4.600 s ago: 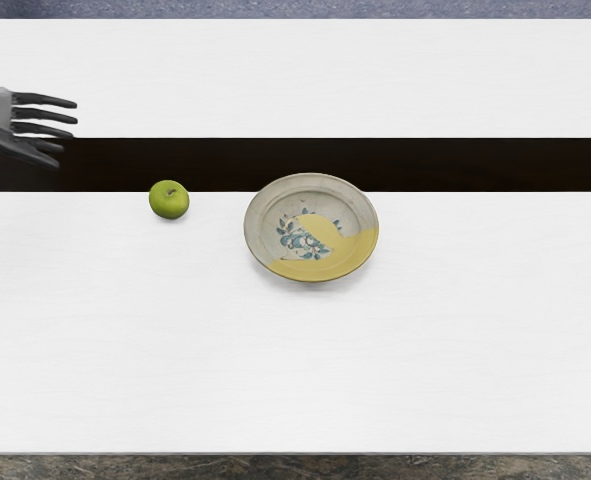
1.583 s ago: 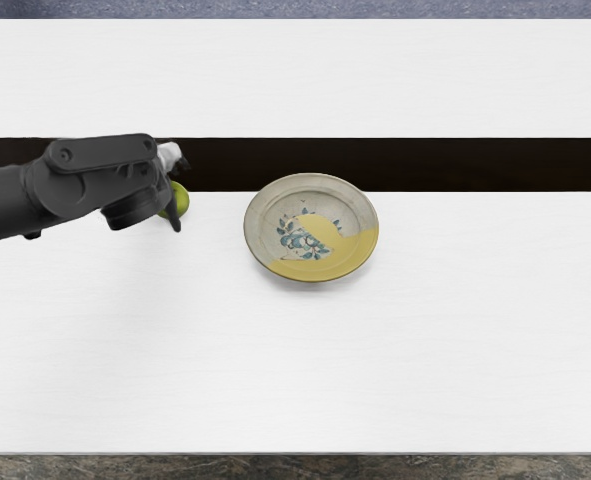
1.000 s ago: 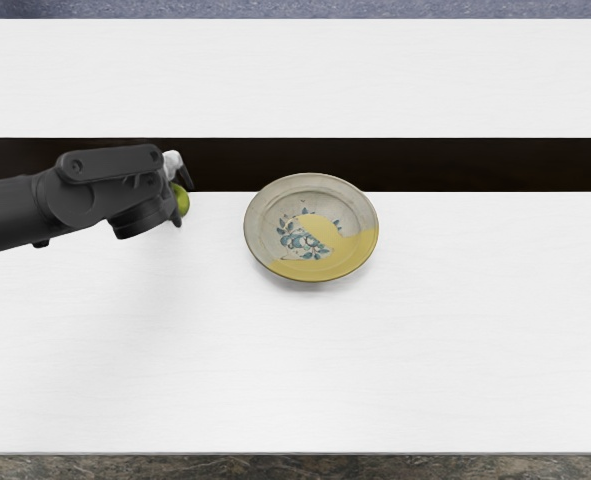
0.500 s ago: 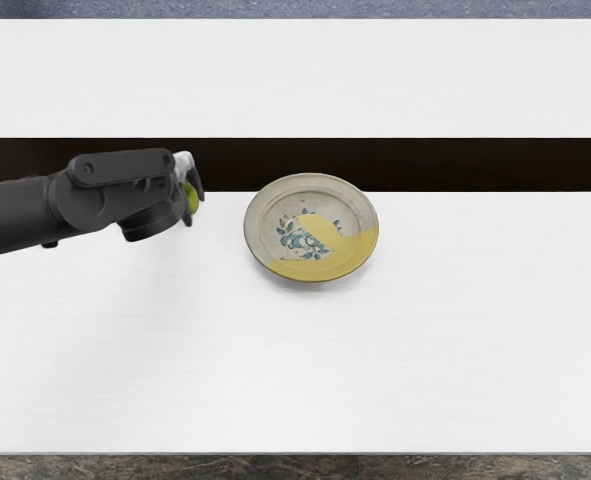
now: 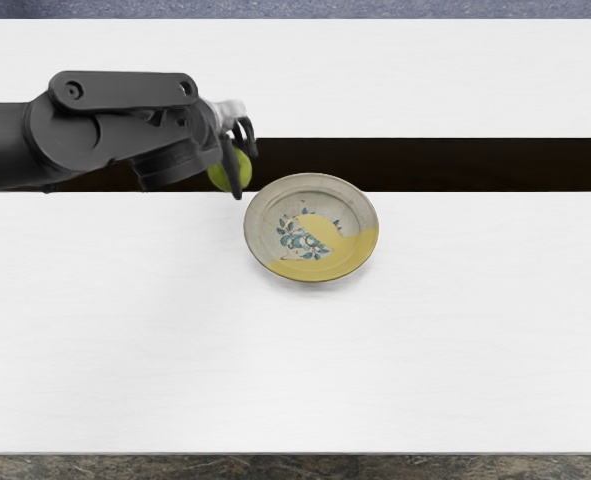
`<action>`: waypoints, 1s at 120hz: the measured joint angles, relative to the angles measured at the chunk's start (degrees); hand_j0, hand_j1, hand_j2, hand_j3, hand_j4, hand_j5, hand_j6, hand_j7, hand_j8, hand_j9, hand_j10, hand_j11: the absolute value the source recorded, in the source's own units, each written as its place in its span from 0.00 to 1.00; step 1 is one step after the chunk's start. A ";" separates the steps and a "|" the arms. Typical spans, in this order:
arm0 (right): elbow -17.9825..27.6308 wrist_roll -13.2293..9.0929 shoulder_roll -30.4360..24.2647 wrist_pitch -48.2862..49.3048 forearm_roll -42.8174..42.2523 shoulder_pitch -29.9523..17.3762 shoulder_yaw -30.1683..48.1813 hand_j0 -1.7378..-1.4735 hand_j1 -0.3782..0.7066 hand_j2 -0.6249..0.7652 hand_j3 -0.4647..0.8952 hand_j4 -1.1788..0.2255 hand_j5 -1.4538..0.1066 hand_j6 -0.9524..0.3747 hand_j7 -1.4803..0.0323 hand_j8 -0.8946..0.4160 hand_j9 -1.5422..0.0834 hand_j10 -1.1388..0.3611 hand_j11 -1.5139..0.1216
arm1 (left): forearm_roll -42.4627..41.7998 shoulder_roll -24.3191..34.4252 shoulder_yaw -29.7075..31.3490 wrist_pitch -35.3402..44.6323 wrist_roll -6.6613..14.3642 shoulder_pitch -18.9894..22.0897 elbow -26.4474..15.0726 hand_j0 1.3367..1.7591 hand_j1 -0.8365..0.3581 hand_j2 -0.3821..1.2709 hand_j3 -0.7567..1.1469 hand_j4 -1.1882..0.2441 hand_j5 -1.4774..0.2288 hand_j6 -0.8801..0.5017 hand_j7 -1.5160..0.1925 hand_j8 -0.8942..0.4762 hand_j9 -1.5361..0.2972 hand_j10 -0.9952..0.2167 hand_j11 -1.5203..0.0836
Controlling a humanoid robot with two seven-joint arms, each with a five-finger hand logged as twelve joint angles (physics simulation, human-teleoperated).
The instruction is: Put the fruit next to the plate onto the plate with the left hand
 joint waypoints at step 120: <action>-0.03 -0.03 0.00 -0.02 0.00 -0.05 0.00 0.30 0.07 0.44 0.34 0.81 0.90 0.69 0.95 0.66 0.92 0.74 0.90 | -2.60 -10.48 -3.28 0.45 0.00 2.70 5.49 0.76 0.58 0.37 0.40 0.50 0.48 0.35 0.51 0.39 0.49 0.49 0.55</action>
